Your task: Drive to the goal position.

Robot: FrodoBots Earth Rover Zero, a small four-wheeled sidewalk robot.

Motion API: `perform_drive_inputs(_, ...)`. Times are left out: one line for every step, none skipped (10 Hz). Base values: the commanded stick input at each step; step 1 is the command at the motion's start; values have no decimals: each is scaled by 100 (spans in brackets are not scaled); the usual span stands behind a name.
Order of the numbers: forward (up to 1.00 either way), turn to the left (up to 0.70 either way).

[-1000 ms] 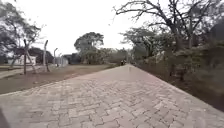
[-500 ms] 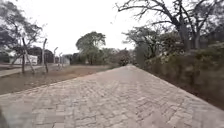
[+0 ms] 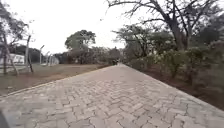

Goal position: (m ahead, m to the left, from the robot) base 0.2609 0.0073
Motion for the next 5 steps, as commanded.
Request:
perform_drive_inputs(70, 0)
perform_drive_inputs(70, 0)
perform_drive_inputs(70, 0)
perform_drive_inputs(70, 0)
perform_drive_inputs(70, 0)
